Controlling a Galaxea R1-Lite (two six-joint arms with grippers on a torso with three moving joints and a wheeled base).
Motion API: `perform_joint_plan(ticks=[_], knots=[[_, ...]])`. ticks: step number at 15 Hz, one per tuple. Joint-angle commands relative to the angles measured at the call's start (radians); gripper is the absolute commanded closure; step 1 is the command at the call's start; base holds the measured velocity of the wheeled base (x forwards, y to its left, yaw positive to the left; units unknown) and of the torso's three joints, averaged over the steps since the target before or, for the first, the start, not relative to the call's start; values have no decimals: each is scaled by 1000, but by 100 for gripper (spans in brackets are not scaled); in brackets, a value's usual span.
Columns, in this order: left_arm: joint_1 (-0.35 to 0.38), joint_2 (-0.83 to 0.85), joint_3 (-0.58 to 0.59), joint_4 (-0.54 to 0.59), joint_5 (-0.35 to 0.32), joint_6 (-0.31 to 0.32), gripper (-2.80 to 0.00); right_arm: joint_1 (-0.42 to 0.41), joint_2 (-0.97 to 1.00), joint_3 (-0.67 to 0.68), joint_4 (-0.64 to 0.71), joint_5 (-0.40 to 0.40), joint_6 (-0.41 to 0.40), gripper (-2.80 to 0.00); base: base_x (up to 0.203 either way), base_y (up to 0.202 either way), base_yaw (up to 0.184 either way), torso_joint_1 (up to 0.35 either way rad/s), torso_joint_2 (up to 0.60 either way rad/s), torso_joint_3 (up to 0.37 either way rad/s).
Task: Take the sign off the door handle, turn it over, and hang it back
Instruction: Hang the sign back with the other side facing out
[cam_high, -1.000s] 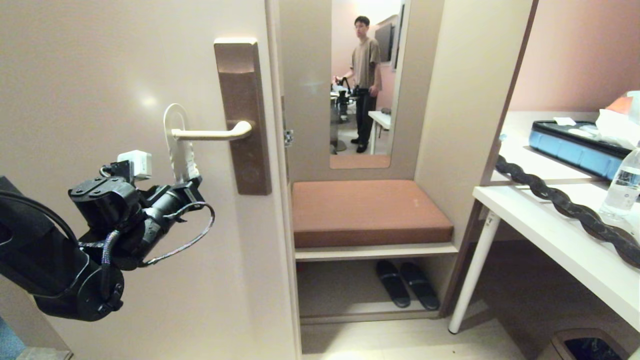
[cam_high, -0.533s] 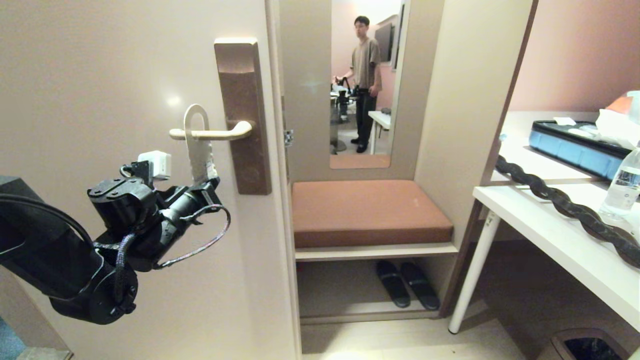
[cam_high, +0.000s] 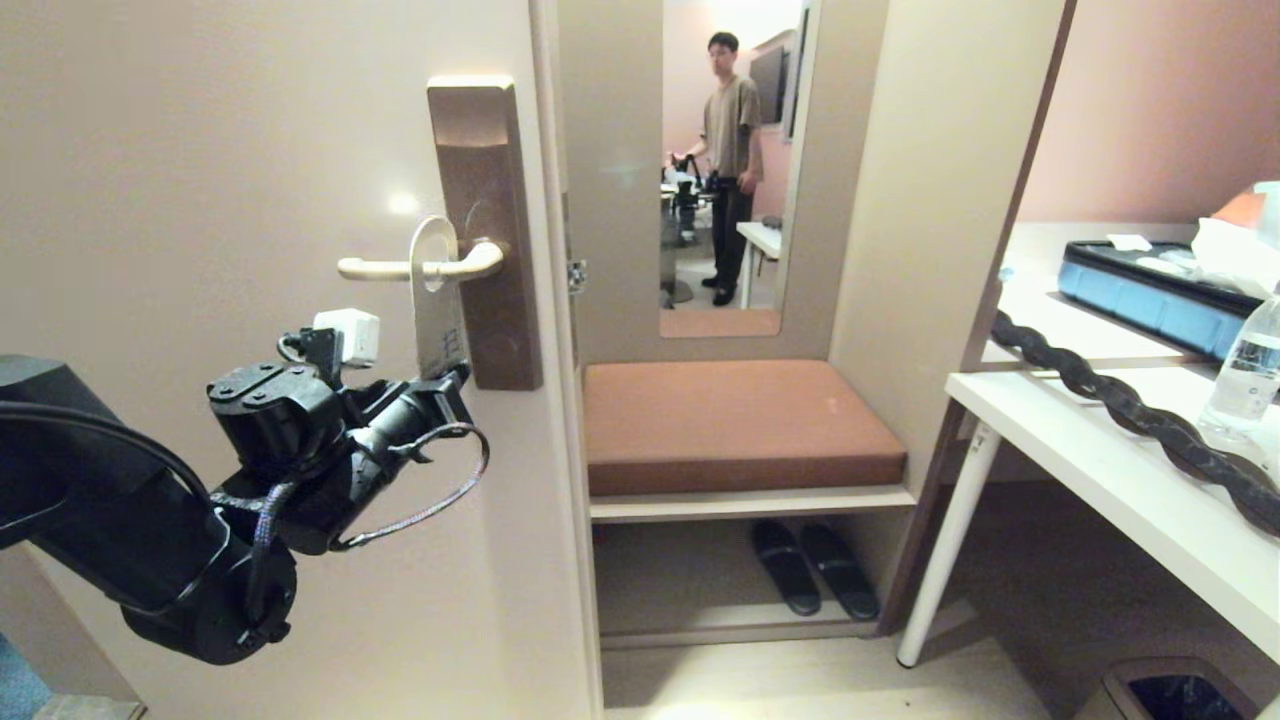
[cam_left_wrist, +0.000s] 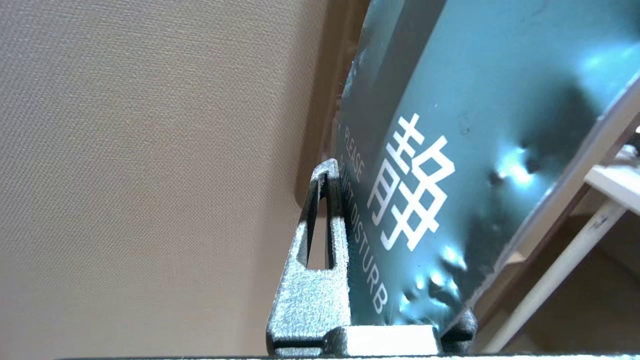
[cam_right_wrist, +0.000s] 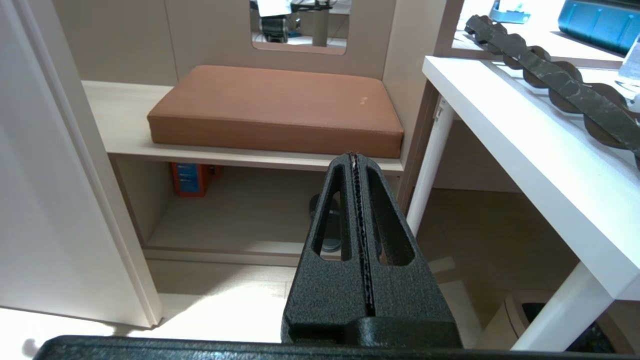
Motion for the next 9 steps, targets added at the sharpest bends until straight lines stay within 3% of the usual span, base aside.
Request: perform_joint_plan(ticks=[1, 8, 9], knots=[[-4, 0, 7, -8, -2, 14, 0, 0, 0, 0, 0, 0, 0, 0, 0, 0, 0, 0, 0, 0], [-24, 1, 20, -8, -1, 15, 0, 1, 0, 0, 0, 0, 0, 0, 0, 0, 0, 0, 0, 0], [-26, 0, 20, -8, -1, 15, -280, 0, 0, 0, 0, 0, 0, 0, 0, 0, 0, 0, 0, 0]])
